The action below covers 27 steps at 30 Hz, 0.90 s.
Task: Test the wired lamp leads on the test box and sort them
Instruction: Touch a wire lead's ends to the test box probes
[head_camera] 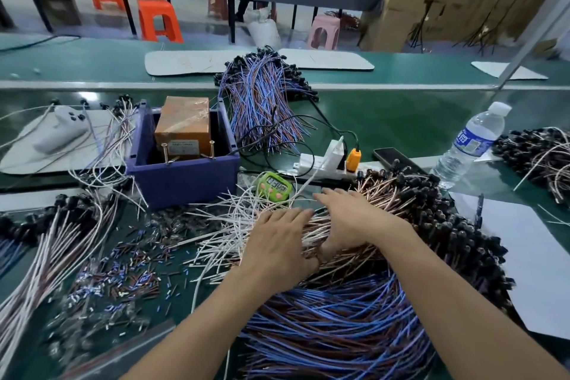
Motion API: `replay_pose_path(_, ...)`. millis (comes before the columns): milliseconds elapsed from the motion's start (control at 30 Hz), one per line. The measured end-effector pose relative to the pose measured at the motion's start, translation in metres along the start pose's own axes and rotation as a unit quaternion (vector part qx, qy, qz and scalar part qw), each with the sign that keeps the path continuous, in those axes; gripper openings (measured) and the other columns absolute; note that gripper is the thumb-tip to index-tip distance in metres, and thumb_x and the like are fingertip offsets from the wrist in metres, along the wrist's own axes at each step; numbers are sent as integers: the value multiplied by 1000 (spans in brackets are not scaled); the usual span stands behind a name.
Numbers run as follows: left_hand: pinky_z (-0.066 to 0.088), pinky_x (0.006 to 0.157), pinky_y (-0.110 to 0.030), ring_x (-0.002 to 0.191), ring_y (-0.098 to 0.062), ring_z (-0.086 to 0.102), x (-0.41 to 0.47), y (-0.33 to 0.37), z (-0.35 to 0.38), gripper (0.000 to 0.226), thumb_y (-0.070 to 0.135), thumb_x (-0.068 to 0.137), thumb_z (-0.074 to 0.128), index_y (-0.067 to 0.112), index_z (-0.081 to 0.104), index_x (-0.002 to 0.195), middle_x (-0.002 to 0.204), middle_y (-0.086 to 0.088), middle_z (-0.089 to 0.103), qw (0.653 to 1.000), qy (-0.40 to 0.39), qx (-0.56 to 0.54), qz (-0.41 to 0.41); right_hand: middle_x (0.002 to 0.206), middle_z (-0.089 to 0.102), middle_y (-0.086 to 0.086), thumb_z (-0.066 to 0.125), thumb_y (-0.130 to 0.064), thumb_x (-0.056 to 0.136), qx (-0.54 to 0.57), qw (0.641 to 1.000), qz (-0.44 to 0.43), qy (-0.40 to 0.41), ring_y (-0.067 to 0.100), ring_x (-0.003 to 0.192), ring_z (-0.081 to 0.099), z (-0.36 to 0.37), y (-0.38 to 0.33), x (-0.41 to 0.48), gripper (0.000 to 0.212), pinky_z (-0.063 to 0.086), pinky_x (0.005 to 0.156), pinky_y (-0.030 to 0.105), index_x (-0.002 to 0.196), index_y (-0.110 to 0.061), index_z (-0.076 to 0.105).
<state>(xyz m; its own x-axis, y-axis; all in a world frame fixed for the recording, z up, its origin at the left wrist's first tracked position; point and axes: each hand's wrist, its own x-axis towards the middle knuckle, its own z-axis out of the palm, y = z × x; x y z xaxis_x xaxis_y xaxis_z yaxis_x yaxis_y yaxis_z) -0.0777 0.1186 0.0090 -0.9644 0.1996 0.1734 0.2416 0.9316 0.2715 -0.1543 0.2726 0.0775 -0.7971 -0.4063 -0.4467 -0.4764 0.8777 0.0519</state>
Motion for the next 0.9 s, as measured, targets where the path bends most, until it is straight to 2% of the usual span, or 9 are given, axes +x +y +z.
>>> replay_pose_path(100, 18, 124, -38, 152, -19, 25, 10, -5, -7, 117, 72, 72, 70, 26, 12, 162, 169, 5, 21, 998, -56, -26, -21, 152, 48, 5, 84, -69, 54, -27, 999, -3, -44, 29, 139, 44, 0, 1, 6, 132, 27, 116, 42, 160, -25, 19)
replay_pose_path(200, 19, 124, -40, 155, -21, 22, 18, -21, -17, 128, 84, 67, 67, 25, 7, 164, 171, 4, 15, 991, -118, -28, -52, 141, 54, 4, 78, -77, 55, -60, 997, -16, -34, 25, 131, 51, 5, 5, 7, 123, 32, 111, 43, 157, -27, 29)
replay_pose_path(333, 21, 121, -46, 146, -26, 33, 13, -26, -18, 113, 95, 68, 35, 26, 31, 158, 162, 0, 39, 995, -78, 57, -34, 133, 60, -4, 69, -82, 58, -73, 996, -44, 27, 21, 127, 54, 14, 11, 1, 103, 33, 109, 43, 147, -35, 44)
replay_pose_path(467, 19, 118, -43, 139, -23, 39, 6, -19, -22, 97, 92, 71, 30, 30, 56, 142, 147, 4, 54, 998, -26, 53, -17, 127, 65, -9, 72, -74, 60, -69, 994, -50, 67, 19, 124, 57, 19, 8, -5, 86, 30, 108, 41, 135, -37, 52)
replay_pose_path(533, 15, 123, -40, 146, -17, 32, 2, -18, -29, 90, 87, 76, 35, 34, 52, 147, 153, 8, 49, 1000, -10, 1, -18, 146, 54, -9, 79, -66, 57, -22, 997, -58, 42, 16, 137, 48, 14, 9, -7, 104, 26, 118, 39, 149, -36, 42)
replay_pose_path(600, 17, 124, -35, 145, -9, 32, -5, -19, -40, 80, 81, 80, 41, 37, 53, 146, 152, 14, 50, 996, 30, -80, -25, 152, 46, -20, 85, -51, 53, 177, 982, -71, 12, 7, 138, 46, -4, 15, -15, 115, 35, 115, 29, 155, -43, 33)
replay_pose_path(700, 25, 111, -24, 128, 9, 34, -21, -24, -60, 61, 71, 83, 49, 38, 67, 131, 131, 28, 58, 974, 109, -188, -58, 125, 69, -17, 82, -30, 63, 370, 910, 7, 186, 3, 110, 65, -28, 29, -12, 76, 50, 99, 22, 136, -39, 62)
replay_pose_path(767, 27, 103, -22, 120, 14, 33, -31, -28, -69, 50, 64, 83, 53, 38, 73, 120, 114, 41, 49, 961, 137, -221, -91, 106, 77, -2, 76, -19, 78, 309, 874, 138, 349, 17, 97, 70, -45, 35, 3, 39, 53, 96, 27, 117, -24, 74)
replay_pose_path(900, 30, 98, -18, 118, 8, 44, -45, -31, -73, 33, 52, 82, 60, 38, 78, 105, 104, 44, 48, 949, 142, -254, -124, 110, 76, 8, 76, -19, 88, 271, 874, 188, 358, 28, 105, 68, -69, 43, 36, 29, 52, 96, 32, 116, -17, 74)
